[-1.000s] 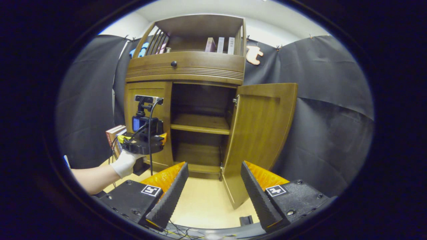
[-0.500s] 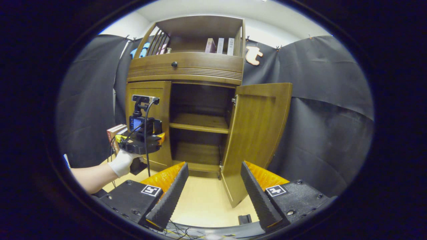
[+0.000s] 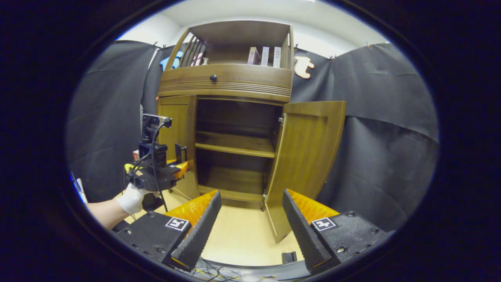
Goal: Open the right door of the double-door shoe cabinet with the right hand, and open the left door with the left hand.
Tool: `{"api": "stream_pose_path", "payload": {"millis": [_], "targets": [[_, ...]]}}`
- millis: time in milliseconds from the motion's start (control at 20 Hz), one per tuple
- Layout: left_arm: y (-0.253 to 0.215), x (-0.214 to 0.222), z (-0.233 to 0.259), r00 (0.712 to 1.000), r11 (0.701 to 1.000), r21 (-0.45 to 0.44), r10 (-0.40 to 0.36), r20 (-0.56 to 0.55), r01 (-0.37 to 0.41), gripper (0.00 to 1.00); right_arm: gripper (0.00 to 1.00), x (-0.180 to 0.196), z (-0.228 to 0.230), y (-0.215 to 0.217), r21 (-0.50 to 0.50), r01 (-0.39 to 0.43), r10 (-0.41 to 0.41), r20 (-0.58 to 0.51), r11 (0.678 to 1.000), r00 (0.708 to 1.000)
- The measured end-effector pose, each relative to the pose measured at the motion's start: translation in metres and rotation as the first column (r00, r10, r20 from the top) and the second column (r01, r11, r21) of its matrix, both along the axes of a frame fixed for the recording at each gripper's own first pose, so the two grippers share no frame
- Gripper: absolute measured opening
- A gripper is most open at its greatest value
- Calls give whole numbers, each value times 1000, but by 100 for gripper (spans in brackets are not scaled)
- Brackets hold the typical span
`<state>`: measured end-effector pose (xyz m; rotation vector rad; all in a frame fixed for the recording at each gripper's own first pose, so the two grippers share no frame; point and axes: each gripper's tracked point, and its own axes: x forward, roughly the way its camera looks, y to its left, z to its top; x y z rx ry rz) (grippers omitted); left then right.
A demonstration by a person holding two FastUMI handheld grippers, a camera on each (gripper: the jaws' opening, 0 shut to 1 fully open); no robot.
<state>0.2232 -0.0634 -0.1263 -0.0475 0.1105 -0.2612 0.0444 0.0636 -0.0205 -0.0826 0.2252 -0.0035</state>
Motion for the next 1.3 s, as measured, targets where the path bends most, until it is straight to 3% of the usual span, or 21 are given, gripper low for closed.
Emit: {"api": "stream_pose_path", "payload": {"millis": [500,900,950,1050,1150,1200,1300], "targets": [[61,-59,-5,996,995,40,93,-2,-93,27,100,-2,-6,10,14,-45,45,-10,999,999],[105,-84,-12,985,985,17,171,-15,-170,27,100,-2,-8,26,19,-107,107,-15,994,994],[103,-84,-11,989,988,21,150,-13,-150,27,100,-3,-8,27,21,-115,116,-16,993,993],[116,-87,-14,983,983,38,182,-13,-181,2,100,0,-8,32,23,-130,131,-17,991,991],[123,-89,-15,982,981,45,190,-9,-189,19,99,1,-10,36,25,-144,144,-20,989,989],[125,-90,-16,981,980,45,196,-10,-195,11,99,0,-12,37,27,-149,150,-22,988,988],[136,-93,-17,969,969,33,244,-24,-243,12,100,0,-13,38,30,-158,158,-26,987,987]]}}
